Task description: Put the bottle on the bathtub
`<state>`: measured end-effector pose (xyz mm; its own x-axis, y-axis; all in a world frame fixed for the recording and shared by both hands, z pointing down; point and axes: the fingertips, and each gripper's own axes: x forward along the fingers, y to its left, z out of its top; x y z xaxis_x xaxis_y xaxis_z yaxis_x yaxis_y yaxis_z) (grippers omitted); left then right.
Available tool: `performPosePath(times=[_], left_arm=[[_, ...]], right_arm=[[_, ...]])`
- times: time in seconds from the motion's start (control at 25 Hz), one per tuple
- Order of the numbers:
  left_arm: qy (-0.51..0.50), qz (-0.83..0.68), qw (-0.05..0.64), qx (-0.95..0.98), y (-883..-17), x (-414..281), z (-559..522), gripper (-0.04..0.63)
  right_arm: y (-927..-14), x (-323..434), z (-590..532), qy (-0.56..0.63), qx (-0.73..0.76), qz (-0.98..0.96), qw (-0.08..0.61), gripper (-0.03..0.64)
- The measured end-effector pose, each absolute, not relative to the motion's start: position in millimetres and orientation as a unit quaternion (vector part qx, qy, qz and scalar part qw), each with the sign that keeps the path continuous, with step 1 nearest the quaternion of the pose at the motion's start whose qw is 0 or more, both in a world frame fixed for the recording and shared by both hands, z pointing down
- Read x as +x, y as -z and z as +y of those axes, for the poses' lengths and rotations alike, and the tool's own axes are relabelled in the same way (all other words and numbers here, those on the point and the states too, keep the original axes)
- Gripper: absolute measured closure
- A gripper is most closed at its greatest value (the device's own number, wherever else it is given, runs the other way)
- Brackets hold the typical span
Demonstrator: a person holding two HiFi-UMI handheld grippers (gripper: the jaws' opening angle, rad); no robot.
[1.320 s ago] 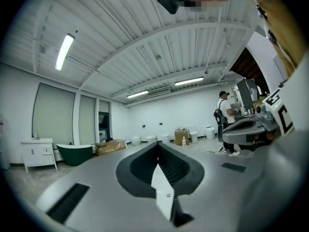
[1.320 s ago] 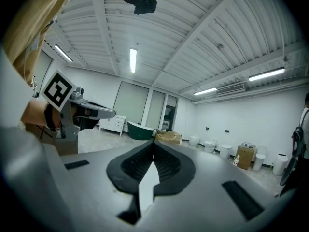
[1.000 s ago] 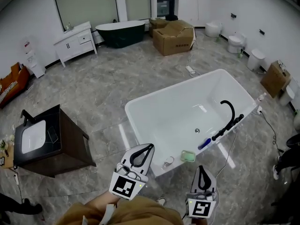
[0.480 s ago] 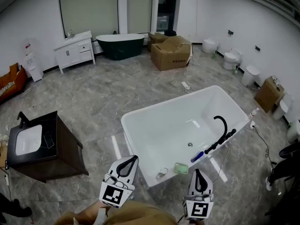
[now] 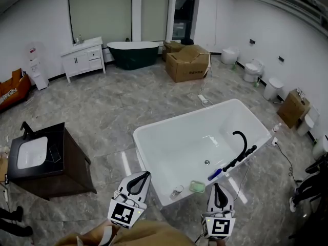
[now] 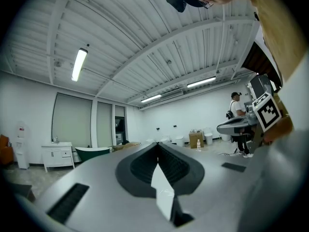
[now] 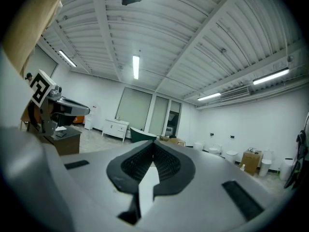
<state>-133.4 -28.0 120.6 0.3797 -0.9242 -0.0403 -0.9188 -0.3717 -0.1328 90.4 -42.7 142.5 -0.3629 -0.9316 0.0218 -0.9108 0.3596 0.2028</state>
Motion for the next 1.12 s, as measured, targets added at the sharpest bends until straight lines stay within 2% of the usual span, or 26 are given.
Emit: performPosePath(times=[0.76,1.12], left_arm=[[0.013,0.547,0.047,-0.836,-118,-134,-35,0.588],[0.015,0.54,0.059,-0.839,-120,-132,-38,0.588]], right_arm=[[-139,75,-45,0.072,0.55,-0.828,0.079,0.612],[-135,78,-46,0.077,0.556,-0.824,0.076,0.612]])
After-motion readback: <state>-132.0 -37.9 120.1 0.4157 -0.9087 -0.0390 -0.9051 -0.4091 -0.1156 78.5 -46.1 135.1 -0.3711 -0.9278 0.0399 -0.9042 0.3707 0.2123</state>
